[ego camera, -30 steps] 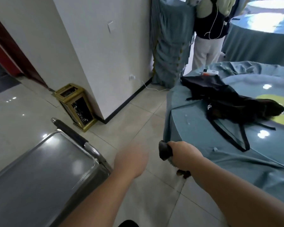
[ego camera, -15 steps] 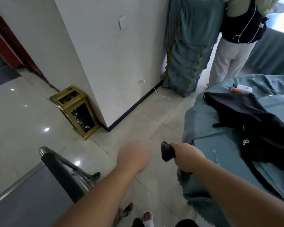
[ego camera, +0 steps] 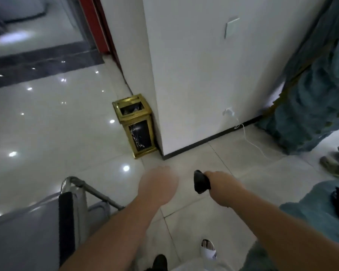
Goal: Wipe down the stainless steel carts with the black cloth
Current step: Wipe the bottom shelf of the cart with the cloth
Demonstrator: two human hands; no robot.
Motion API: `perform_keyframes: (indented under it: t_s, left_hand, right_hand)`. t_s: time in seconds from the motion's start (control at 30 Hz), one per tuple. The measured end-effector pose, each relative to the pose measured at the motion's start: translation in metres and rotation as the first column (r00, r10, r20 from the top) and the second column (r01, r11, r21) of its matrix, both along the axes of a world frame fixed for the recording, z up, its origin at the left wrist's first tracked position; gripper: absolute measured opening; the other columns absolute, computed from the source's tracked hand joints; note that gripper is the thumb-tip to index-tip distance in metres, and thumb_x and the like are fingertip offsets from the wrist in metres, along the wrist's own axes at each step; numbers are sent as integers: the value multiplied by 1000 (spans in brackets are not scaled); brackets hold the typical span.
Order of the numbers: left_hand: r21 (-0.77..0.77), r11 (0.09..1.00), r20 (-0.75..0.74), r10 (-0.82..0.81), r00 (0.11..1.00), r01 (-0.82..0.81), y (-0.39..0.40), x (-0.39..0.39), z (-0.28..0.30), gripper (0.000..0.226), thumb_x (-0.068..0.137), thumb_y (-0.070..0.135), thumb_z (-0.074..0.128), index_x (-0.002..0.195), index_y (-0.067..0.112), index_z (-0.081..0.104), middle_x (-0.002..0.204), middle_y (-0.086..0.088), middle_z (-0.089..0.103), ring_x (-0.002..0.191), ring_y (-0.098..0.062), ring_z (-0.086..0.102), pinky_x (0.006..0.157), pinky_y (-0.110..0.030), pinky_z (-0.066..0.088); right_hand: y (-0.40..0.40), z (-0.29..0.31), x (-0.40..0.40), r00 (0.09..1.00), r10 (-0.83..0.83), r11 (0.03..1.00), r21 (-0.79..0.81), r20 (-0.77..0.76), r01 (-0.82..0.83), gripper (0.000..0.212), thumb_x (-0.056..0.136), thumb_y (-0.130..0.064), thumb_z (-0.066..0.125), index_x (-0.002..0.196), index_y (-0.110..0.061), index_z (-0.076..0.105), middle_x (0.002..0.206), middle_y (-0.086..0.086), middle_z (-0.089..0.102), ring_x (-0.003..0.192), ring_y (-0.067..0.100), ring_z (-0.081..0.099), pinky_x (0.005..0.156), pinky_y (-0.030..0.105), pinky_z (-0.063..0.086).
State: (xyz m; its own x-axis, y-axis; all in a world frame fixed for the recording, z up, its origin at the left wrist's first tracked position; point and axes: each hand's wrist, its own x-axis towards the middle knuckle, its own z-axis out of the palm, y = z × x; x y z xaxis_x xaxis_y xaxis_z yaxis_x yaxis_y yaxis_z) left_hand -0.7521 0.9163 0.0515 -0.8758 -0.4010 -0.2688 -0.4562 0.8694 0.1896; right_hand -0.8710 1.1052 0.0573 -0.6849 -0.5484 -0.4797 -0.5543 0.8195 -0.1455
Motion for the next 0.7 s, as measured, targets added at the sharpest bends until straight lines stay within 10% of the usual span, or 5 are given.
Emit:
perform_keyframes:
  t_s: [0.3,0.47,0.7]
  left_hand:
    - [-16,930,36,367,930,-366,-88,-29,-4,57,107,59,29,146,23,51,140,-3,61,123,-23,59,100,-41,45]
    - [10,882,28,470,882,-470,-168,-55,-22,58,106,60,28,146,24,50,143,-2,59,125,-23,58,102,-43,45]
    - [16,882,69,469,881,-471,-305,-89,-25,59,107,60,30,149,23,50,144,-2,59,127,-23,58,104,-43,46]
  right_hand:
    - [-151,8,-102,929,368,930,-24,27,-367,39,90,-12,60,125,-31,57,92,-8,56,79,16,58,64,30,46]
    - [-252,-4,-131,880,473,881,-38,35,-472,41,94,-14,61,132,-27,55,113,0,65,101,22,64,91,39,56]
    - [-392,-1,-173,869,495,869,11,10,-495,49,92,-17,66,138,-30,53,117,1,65,104,25,64,91,39,56]
